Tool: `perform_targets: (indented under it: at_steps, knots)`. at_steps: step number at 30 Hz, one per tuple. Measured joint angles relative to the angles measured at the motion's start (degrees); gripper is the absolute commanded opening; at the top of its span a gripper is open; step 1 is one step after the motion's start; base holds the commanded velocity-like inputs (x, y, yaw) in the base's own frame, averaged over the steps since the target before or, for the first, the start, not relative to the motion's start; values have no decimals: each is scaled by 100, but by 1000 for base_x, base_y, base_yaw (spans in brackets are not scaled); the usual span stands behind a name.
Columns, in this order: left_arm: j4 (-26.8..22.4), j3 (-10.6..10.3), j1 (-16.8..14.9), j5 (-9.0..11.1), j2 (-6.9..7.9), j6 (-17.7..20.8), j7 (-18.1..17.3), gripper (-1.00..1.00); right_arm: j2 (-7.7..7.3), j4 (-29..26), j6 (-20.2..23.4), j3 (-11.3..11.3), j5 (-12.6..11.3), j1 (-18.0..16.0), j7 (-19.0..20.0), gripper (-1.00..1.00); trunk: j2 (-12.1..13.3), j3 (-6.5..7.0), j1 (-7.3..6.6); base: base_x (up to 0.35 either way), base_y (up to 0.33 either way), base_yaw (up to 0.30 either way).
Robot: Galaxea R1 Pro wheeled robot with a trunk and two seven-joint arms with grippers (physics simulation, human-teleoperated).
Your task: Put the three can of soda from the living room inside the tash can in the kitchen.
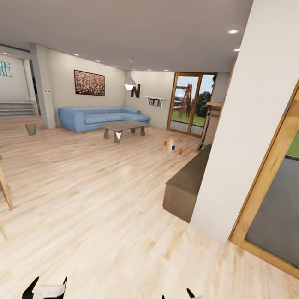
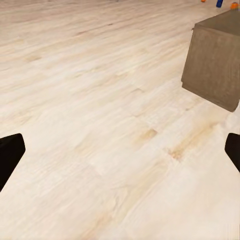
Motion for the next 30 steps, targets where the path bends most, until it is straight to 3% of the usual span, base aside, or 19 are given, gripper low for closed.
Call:
perform_targets:
  at_steps: [3,8,19,30]
  knots:
    - [73,-8,-88,5,4,121,39,100,26,158,394,17,-6,-281,-9,100,0,-1,0,325,0,0]
    - [411,-19,-142,5,22,171,61,100,6,455,601,15,-15,-448,-21,100,0,-1,0,325,0,0]
    - [705,-30,-150,8,43,164,73,100,-27,590,624,-8,-25,-473,-25,100,0,-1,0,325,0,15]
    - [717,-31,-148,23,29,147,75,100,-14,594,626,7,-11,-466,-25,100,0,21,0,321,0,189]
